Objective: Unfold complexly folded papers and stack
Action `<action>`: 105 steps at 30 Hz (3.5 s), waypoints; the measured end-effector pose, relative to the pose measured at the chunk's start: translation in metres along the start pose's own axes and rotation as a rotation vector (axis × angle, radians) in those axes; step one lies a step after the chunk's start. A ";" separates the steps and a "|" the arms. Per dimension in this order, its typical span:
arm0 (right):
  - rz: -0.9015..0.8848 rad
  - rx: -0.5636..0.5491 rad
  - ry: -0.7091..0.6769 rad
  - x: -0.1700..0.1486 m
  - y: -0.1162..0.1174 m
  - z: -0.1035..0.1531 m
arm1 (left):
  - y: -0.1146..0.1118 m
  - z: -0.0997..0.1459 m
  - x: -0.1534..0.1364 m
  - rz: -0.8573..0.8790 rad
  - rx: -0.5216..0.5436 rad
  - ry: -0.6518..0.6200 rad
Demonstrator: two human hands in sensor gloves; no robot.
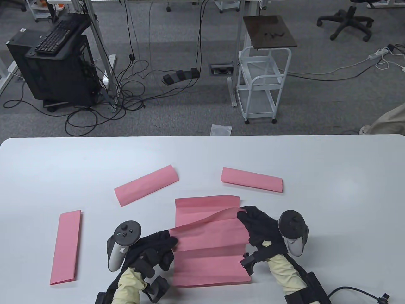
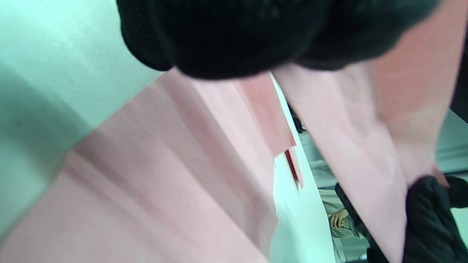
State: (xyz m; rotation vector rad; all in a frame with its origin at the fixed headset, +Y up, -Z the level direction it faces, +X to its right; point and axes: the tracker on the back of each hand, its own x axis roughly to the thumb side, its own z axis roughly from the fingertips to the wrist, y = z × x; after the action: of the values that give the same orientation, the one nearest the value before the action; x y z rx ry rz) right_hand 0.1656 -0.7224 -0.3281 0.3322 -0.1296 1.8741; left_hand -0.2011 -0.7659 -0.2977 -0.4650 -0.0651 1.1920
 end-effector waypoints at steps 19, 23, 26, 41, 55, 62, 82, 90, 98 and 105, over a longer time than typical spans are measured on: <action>-0.199 0.145 -0.013 -0.006 0.008 -0.004 | -0.012 0.003 -0.011 0.463 0.043 0.015; -0.132 0.020 0.098 -0.001 -0.006 -0.012 | -0.013 0.004 -0.004 0.312 0.053 -0.010; -0.080 -0.037 0.185 -0.004 -0.016 -0.021 | -0.018 0.003 0.003 0.243 0.023 -0.096; -0.100 0.106 0.436 -0.020 -0.024 -0.056 | -0.019 0.005 0.015 0.116 0.097 -0.256; -0.129 0.070 0.452 -0.025 -0.032 -0.061 | -0.024 0.022 0.007 -0.318 -0.102 -0.188; -0.090 0.078 0.440 -0.022 -0.028 -0.063 | -0.029 0.020 -0.005 -0.113 -0.189 -0.191; -0.061 0.074 0.425 -0.020 -0.018 -0.067 | -0.031 0.023 -0.004 -0.257 0.039 -0.142; -0.052 0.077 0.418 -0.018 -0.017 -0.070 | -0.030 0.023 -0.003 -0.244 0.018 -0.149; -0.013 0.073 0.444 -0.023 -0.013 -0.073 | -0.038 0.025 0.005 -0.462 0.027 -0.227; 0.031 0.083 0.483 -0.035 -0.004 -0.074 | -0.035 0.022 0.002 -0.518 -0.096 -0.209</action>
State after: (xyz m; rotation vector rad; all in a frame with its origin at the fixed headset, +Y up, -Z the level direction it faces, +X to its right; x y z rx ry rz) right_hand 0.1670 -0.7340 -0.4087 -0.0728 0.2727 1.9416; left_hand -0.1756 -0.7668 -0.2647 -0.3750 -0.4007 0.7244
